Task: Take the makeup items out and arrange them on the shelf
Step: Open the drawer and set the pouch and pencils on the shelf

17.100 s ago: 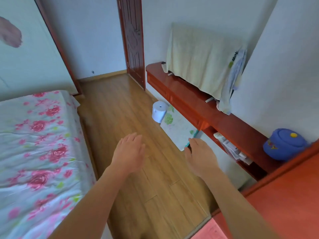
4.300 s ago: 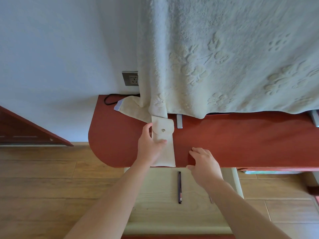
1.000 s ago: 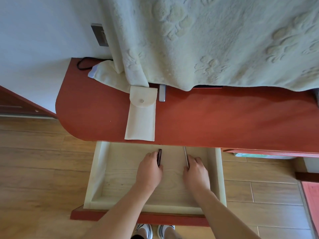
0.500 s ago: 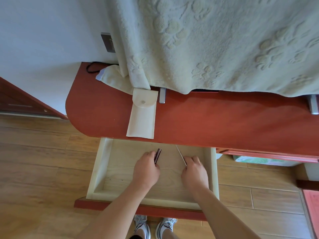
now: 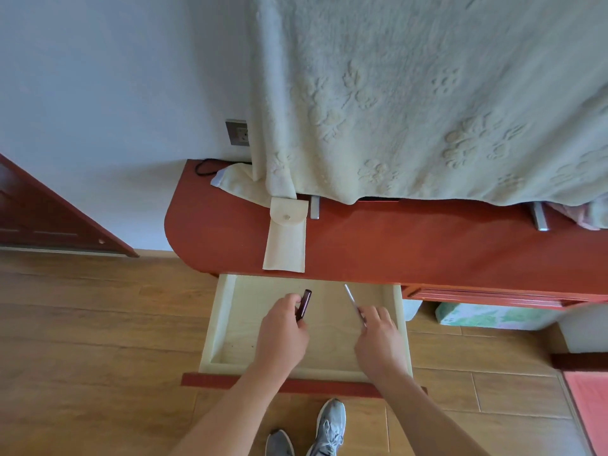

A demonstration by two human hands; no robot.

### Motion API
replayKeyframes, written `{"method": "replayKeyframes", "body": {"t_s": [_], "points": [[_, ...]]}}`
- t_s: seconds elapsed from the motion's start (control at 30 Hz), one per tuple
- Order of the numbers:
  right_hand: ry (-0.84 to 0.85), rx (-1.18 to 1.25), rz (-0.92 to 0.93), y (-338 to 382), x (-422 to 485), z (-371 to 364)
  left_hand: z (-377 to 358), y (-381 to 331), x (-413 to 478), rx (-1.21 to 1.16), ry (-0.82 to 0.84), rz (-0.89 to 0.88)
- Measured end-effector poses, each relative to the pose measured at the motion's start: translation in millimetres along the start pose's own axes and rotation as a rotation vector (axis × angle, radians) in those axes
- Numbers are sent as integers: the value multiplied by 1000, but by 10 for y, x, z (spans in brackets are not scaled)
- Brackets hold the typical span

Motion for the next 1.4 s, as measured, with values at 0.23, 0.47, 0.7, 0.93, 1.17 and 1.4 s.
{"method": "replayKeyframes", "body": {"t_s": [0.23,0.47,0.7,0.93,1.17,1.4], "points": [[-167,80,-5,328,-104,454,566,-336,67,-98,-60,-52],[-256,140,28,622,-150,835,949,-604,140,-145,-81,-115],[-271,170,9,728,-60,1068,1040,-808,246,-118,-79,-150],[-247,217,19,644,446,1055,799,-1005,606,-107,-49,-91],[-132,221,33,507,1173,910,384,-1205,1110,-67,-23,-12],[-18,177,-6,375,1638,677,-102,-1179,1389,-40,25,60]]}}
Point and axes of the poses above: each hand's wrist, its own x-axis towards the middle knuckle, its own z-axis out of the back of the hand, y = z × x, the point moved 1 cm from there along x, towards the middle knuckle, and after that the axes turned 12 degrees about -y, right-handed, at the moved point
